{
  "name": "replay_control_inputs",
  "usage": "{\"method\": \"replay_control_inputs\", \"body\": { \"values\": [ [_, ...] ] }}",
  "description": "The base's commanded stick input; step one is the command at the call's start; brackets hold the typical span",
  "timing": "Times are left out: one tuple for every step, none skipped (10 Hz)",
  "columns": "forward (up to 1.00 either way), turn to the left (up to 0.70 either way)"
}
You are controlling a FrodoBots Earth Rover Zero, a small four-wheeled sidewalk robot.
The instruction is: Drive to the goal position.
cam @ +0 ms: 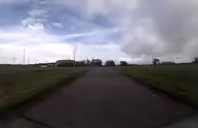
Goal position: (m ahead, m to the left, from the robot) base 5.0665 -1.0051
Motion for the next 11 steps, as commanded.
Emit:
{"method": "replay_control_inputs", "body": {
  "values": [
    [0.81,0.00],
    [0.22,0.00],
    [0.00,0.00],
    [0.00,0.00],
    [0.00,0.00],
    [0.00,0.00],
    [0.00,0.00],
    [0.00,0.00],
    [0.00,0.00],
    [0.00,0.00],
    [0.00,0.00]
  ]
}}
